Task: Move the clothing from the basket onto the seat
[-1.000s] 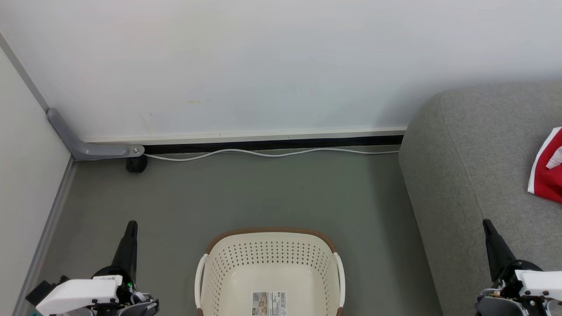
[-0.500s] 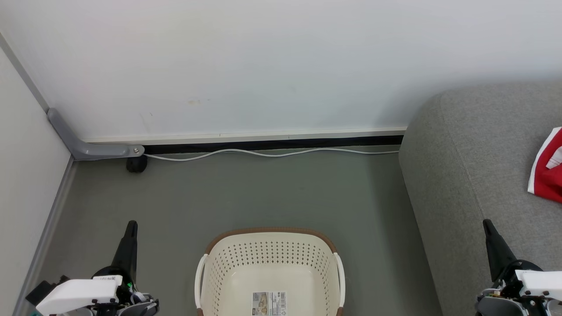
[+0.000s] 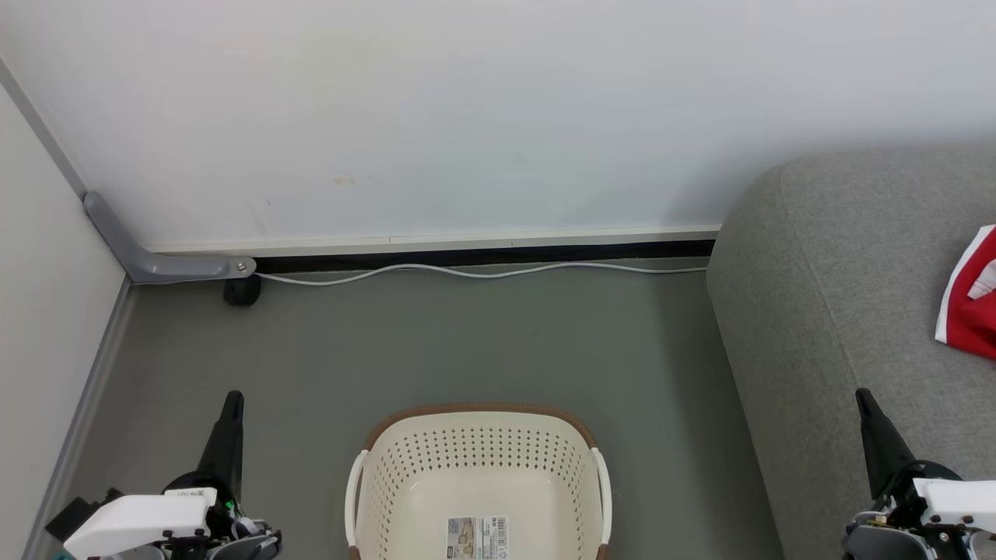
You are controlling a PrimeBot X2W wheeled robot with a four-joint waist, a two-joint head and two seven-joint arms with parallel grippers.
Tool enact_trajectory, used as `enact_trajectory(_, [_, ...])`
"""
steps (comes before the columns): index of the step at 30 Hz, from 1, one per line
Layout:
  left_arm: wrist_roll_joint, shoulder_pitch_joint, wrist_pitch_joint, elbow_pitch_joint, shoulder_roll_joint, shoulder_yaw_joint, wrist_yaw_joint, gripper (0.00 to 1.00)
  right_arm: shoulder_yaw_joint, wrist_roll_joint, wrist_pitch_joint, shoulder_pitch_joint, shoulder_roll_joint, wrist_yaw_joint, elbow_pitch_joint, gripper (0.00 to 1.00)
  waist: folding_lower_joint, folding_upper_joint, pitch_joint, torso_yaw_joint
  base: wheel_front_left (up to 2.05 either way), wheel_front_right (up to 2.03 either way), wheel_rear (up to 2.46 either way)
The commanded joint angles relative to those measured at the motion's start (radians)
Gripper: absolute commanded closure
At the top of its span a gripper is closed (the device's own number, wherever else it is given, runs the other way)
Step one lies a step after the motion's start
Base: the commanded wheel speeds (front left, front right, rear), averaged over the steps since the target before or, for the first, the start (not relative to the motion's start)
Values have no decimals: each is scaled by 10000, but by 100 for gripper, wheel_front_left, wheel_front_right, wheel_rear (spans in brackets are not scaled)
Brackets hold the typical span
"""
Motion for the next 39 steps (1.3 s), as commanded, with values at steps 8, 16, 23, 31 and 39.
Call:
enact_trajectory(8, [-33,-569,61,-263,125,335,-84,100,154,71,76,-447,-97,16,-316,100,0,0,0,0,0,0,0])
enact_trajectory(16, [-32,-569,63,-263,124,337,-84,100,150,67,79,-447,-94,16,-315,100,0,0,0,0,0,0,0])
enact_trajectory(23, [-31,-569,64,-263,123,338,-84,100,148,65,81,-447,-93,16,-315,100,0,0,0,0,0,0,0])
enact_trajectory(31, [-29,-569,65,-264,122,340,-84,100,144,63,84,-448,-90,16,-315,100,0,0,0,0,0,0,0])
enact_trajectory(39, [-28,-569,66,-264,121,341,-84,100,142,60,86,-448,-88,16,-315,100,0,0,0,0,0,0,0])
